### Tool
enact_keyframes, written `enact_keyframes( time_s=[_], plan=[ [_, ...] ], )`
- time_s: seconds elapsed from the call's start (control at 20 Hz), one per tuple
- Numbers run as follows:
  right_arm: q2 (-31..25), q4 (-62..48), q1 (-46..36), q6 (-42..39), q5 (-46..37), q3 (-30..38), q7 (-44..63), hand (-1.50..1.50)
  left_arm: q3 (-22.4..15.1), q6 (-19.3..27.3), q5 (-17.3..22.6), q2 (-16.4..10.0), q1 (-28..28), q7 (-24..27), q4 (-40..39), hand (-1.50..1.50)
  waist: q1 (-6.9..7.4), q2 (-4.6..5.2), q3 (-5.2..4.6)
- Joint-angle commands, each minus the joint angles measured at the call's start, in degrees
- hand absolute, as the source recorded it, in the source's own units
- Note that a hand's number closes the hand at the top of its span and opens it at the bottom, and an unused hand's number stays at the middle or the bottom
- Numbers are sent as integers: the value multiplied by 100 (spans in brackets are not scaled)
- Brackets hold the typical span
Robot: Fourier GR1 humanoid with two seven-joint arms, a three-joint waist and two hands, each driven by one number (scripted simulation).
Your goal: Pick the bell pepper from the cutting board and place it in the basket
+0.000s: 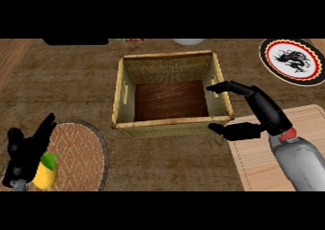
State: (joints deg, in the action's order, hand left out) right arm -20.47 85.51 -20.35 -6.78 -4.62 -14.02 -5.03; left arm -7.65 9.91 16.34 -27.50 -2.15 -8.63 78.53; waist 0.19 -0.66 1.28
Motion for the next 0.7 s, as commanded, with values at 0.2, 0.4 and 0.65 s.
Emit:
enact_keyframes(
  time_s=[0.2,0.4,0.65],
  plan=[
    [-1534,473,-424,624,-2492,-257,1401,-150,-217,30,99,403,-341,-312,-181,0,-263,-29,-183],
    [-2167,1125,-1080,-381,-2715,-289,2488,-150,-396,-42,33,480,-435,-421,16,0,-216,-51,-181],
    [-2788,1862,-1477,-2075,-2115,-228,3482,-150,-263,-63,45,473,-689,-276,70,0,-164,-50,-172]
  ],
)
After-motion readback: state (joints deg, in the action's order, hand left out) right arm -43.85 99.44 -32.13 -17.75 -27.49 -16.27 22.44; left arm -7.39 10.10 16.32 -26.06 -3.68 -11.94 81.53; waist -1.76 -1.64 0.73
